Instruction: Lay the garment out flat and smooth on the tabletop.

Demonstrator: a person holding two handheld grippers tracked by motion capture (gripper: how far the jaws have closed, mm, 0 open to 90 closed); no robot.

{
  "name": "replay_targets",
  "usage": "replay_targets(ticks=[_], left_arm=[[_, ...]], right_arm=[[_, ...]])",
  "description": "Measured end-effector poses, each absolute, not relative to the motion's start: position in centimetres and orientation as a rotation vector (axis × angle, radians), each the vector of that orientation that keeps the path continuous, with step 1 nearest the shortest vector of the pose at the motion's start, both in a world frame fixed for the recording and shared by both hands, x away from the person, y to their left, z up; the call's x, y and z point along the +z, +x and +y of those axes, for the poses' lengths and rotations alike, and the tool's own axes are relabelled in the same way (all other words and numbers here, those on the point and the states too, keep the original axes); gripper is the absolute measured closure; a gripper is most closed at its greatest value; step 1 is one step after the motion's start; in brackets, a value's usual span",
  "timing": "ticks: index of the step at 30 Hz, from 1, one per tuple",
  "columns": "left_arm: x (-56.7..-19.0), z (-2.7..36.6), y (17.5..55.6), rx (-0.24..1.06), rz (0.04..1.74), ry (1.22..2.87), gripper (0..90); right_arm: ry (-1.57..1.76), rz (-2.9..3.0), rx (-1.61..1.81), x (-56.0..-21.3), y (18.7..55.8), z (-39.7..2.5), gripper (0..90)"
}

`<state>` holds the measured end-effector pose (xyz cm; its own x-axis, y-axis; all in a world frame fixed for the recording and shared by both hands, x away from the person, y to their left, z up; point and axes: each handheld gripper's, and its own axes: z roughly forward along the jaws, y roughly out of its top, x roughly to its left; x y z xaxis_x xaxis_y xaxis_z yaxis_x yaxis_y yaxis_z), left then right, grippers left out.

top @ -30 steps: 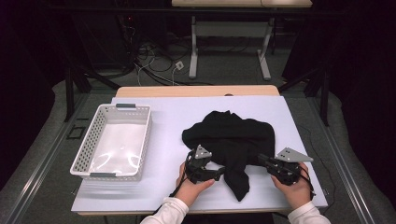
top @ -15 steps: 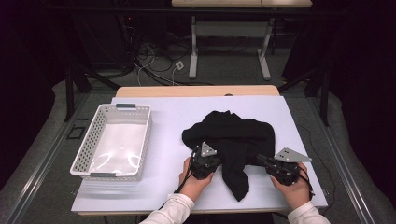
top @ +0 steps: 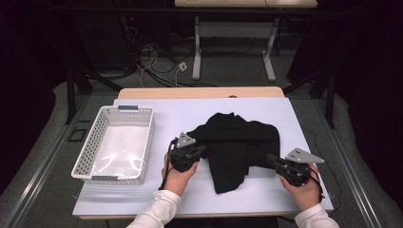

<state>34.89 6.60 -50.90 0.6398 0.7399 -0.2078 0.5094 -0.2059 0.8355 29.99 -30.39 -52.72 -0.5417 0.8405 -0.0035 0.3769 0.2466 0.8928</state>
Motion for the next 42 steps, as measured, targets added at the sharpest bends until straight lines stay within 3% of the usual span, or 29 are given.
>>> replay_targets(ticks=[8,18,26,42], left_arm=[[-49.5,9.9,35.9,0.337,1.054,1.787,89.4],[-48.3,11.0,36.5,0.361,1.072,1.742,89.4],[-47.8,10.1,38.2,0.360,1.063,1.778,89.3],[-50.2,8.1,40.9,0.318,1.127,1.827,83.6]], right_arm=[[1.149,1.940,1.266,-51.7,30.2,-32.5,88.1],[1.169,1.823,1.301,-49.7,30.1,-35.0,88.1],[1.178,1.798,1.270,-48.8,31.4,-35.7,88.0],[1.309,1.837,1.198,-50.9,36.1,-35.7,87.7]])
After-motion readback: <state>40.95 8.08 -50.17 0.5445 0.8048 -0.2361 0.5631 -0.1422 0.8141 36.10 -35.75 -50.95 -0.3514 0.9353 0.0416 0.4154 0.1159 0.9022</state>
